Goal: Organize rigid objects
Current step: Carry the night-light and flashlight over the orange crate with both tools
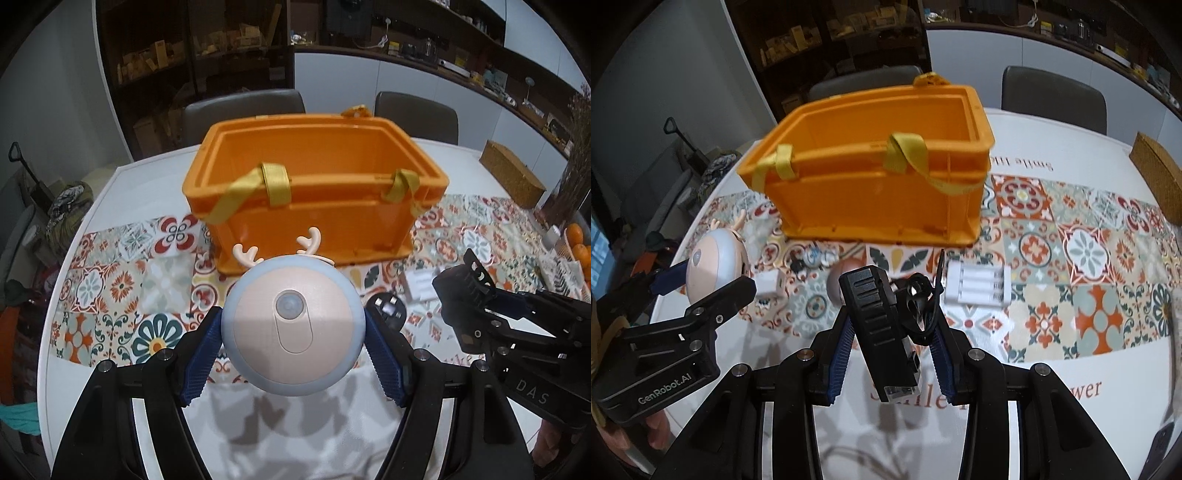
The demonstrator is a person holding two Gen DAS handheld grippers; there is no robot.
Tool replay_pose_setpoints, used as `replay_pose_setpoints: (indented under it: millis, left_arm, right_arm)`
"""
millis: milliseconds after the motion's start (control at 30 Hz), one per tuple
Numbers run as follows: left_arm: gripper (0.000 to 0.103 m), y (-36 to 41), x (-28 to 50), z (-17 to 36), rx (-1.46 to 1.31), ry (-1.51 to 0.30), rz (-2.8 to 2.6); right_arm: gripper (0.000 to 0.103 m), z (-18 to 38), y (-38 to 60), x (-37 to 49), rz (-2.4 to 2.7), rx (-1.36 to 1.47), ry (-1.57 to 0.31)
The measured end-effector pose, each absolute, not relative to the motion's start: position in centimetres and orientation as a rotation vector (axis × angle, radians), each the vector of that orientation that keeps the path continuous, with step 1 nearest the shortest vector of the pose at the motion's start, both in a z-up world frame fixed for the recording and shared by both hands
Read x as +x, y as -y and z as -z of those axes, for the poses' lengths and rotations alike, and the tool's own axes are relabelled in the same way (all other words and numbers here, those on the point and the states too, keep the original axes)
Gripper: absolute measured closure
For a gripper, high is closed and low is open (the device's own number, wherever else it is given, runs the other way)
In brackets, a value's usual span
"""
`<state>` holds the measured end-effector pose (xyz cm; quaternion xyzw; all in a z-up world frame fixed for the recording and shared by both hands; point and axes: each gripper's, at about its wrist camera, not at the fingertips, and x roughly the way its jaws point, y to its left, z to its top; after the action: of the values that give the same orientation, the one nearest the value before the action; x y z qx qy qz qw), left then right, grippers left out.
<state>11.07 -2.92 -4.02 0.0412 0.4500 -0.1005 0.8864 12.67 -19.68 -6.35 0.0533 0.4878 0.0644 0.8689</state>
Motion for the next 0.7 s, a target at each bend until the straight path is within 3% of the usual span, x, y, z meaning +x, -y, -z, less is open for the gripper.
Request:
replay_pose_setpoints:
  millis: [700]
  left_arm:
    - [0.029,2.0,16.1,-1.1,0.081,-0.831,0.203]
  right_arm:
    - [0.063,0.7,19.0,17.6,-0.154,0.112,-0.904]
